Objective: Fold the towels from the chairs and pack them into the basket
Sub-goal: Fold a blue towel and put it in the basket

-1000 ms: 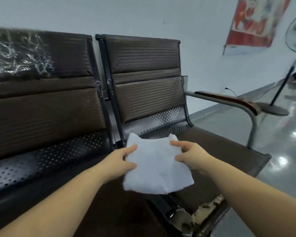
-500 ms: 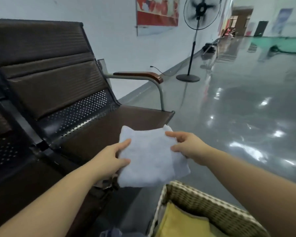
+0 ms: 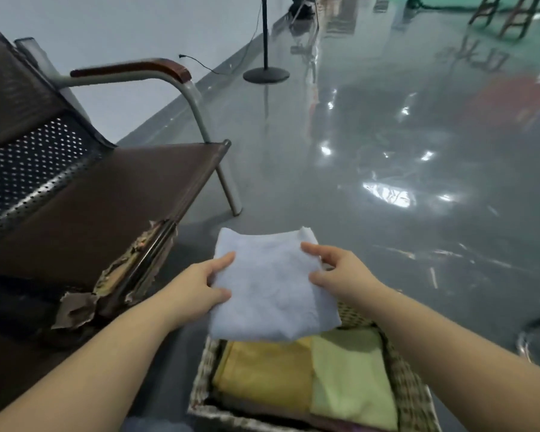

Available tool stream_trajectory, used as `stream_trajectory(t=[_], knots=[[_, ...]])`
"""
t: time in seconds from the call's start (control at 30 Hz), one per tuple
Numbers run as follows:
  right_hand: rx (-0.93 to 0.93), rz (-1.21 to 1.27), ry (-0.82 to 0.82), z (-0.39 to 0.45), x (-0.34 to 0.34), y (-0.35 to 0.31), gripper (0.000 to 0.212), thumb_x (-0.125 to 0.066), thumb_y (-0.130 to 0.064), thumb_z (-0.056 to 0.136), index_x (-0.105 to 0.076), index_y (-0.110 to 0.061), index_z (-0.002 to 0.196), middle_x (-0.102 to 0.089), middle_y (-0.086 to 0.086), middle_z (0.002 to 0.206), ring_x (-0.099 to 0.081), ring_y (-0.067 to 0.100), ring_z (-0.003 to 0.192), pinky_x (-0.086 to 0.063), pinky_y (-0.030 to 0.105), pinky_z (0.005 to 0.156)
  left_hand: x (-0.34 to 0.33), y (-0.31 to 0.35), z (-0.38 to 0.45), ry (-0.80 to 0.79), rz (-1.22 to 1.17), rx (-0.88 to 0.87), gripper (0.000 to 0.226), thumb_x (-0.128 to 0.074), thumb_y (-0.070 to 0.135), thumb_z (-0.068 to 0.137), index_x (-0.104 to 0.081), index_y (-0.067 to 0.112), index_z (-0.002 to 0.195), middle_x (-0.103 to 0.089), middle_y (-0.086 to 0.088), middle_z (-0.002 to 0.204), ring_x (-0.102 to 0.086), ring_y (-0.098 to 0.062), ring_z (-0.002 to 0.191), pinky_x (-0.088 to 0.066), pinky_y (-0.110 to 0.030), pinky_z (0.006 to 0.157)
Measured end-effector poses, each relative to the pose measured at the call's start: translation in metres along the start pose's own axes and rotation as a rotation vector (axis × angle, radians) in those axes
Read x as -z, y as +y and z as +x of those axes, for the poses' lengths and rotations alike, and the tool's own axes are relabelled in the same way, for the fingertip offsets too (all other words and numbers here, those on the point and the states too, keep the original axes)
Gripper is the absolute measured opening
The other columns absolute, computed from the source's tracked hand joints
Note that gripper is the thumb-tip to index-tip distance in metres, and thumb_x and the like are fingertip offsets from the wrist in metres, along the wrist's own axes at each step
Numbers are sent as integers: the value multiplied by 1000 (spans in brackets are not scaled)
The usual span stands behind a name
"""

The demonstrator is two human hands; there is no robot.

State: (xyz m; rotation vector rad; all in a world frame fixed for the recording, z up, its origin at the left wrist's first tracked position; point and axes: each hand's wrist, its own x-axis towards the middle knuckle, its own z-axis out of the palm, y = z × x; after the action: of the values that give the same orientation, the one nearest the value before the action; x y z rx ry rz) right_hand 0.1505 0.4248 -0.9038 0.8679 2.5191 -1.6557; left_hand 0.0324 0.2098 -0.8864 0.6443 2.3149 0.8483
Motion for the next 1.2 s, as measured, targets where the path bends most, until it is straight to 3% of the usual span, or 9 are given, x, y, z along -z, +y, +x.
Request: stream_trajectory(t=[0.1,0.2,0.27,0.4,0.63,0.77,0.83,0.97,1.2], knots=[[-68,-11,40,-12,6,46,56,-57,-4,83,-54,-35,129,-64,1,115,-63,17,97,-45,6,67,-34,-4,13,-88,23,8,69,-61,10,89,-30,33,147,-45,4,140,-50,-7,110,-40,-16,87],[-129,-7,90,-26,12,88,58,-56,-2,83,-53,-40,126,-67,9,109,-65,24,97,-50,22,76,-73,-5,25,-186,34,1,69,-59,8,90,-30,30,148,-44,10,138,-47,-2,110,-37,-2,76],[-194,1,125,-36,14,115,56,-55,-2,83,-56,-39,125,-68,15,97,-62,21,76,-49,29,69,-100,-4,31,-253,23,8,69,-58,5,90,-28,27,149,-42,12,138,-46,-3,114,-37,0,79],[-281,14,153,-50,9,157,55,-52,0,86,-56,-35,128,-49,-3,61,-37,5,46,-32,14,46,-142,-5,46,-319,63,29,71,-56,4,90,-26,29,150,-40,2,147,-46,-16,126,-41,-21,96],[-342,-86,158,-53,2,181,61,-41,4,87,-45,-25,141,-56,-6,117,-49,4,83,-38,1,59,-209,-19,58,-356,122,68,73,-53,4,88,-24,33,149,-40,-5,147,-49,-22,124,-44,-29,96],[-366,-104,178,-46,-6,189,64,-38,5,88,-41,-27,144,-53,-2,129,-51,8,87,-39,7,64,-223,-24,69,-355,160,59,71,-49,4,89,-24,31,150,-34,-5,151,-46,-24,128,-42,-32,101],[-383,-123,179,-44,-10,194,63,-37,5,89,-38,-25,145,-47,1,139,-52,17,107,-42,13,80,-230,-25,71,-372,178,60,70,-46,4,90,-23,30,151,-32,-5,153,-44,-25,130,-40,-33,104],[-448,-161,172,-45,-18,204,65,-38,6,89,-35,-23,147,-49,7,136,-50,22,113,-41,28,92,-240,-28,71,-426,223,63,68,-41,4,93,-18,27,152,-25,-7,155,-37,-26,135,-34,-32,108],[-520,-214,153,-39,-24,216,58,-35,0,95,-29,-22,149,-34,8,150,-36,28,134,-31,31,108,-248,-35,75,-481,321,129,65,-34,7,98,-6,25,154,-19,-11,156,-38,-31,133,-34,-35,108]])
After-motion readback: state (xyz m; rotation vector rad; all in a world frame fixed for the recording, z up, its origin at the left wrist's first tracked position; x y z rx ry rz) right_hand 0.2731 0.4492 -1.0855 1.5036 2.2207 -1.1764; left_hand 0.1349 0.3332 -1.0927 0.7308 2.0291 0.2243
